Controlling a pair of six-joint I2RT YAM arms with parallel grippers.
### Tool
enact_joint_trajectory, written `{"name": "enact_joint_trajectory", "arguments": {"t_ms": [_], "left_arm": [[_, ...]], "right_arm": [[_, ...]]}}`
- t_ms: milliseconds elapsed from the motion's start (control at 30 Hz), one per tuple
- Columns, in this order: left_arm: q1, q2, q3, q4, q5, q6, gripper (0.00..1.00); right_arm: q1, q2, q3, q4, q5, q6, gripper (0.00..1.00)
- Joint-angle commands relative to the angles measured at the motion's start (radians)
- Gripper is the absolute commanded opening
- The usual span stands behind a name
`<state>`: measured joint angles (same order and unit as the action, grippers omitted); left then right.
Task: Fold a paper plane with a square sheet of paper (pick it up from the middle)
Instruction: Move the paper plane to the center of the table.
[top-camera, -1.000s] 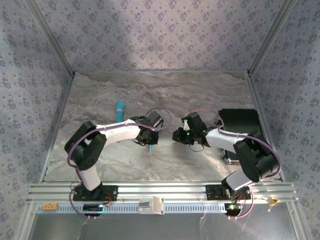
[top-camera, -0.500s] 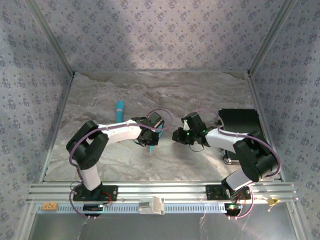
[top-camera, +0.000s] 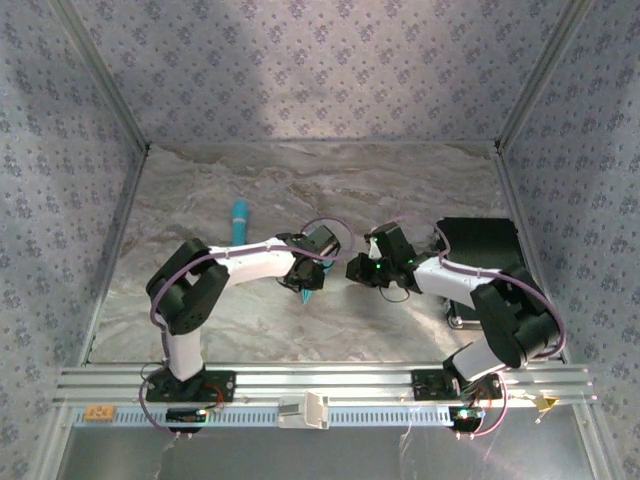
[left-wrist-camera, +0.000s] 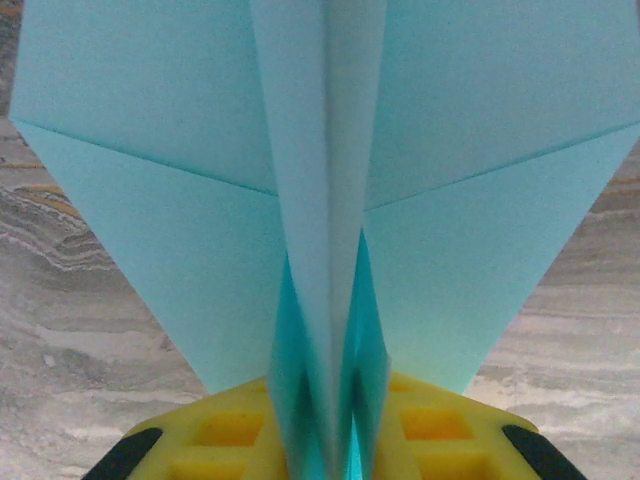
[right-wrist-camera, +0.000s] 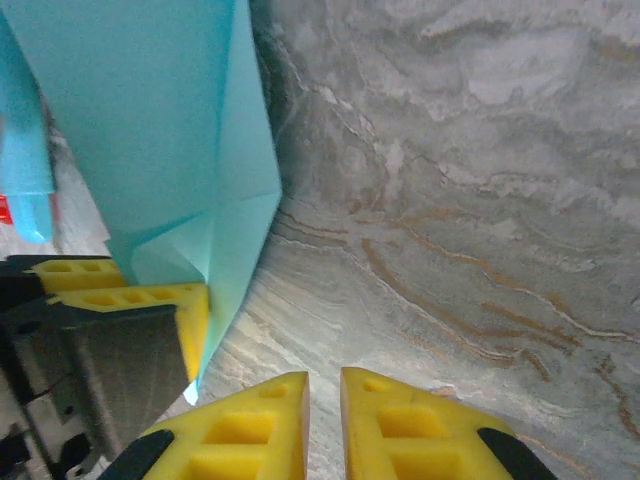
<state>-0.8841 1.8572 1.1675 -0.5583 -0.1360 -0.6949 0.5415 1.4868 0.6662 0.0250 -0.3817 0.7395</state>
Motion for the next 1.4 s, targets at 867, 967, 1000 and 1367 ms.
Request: {"name": "enact_joint_trajectory", "arguments": {"t_ms": [867, 967, 1000, 1367], "left_arm": [[-0.042, 0.015, 0.082, -0.166, -0.073, -0.174, 0.34], [-0.042, -0.021, 0.097, -0.179, -0.082, -0.174, 0.36], [-0.042, -0.030, 0.102, -0.183, -0.083, -0.175, 0.37], [-0.041, -0.213, 0.101, -0.189, -0.141, -0.149, 0.40]], "right_arm": [[-0.042, -0.117, -0.054, -0.009, -0.006, -0.014, 0.19], [-0.051, -0.154, -0.051, -0.045, 0.051, -0.013, 0.20], [-0.058, -0.169, -0.053, -0.050, 0.068, -0.015, 0.20], [-0.171, -0.408, 0.030, -0.307, 0.367, -0.177, 0.34]]}}
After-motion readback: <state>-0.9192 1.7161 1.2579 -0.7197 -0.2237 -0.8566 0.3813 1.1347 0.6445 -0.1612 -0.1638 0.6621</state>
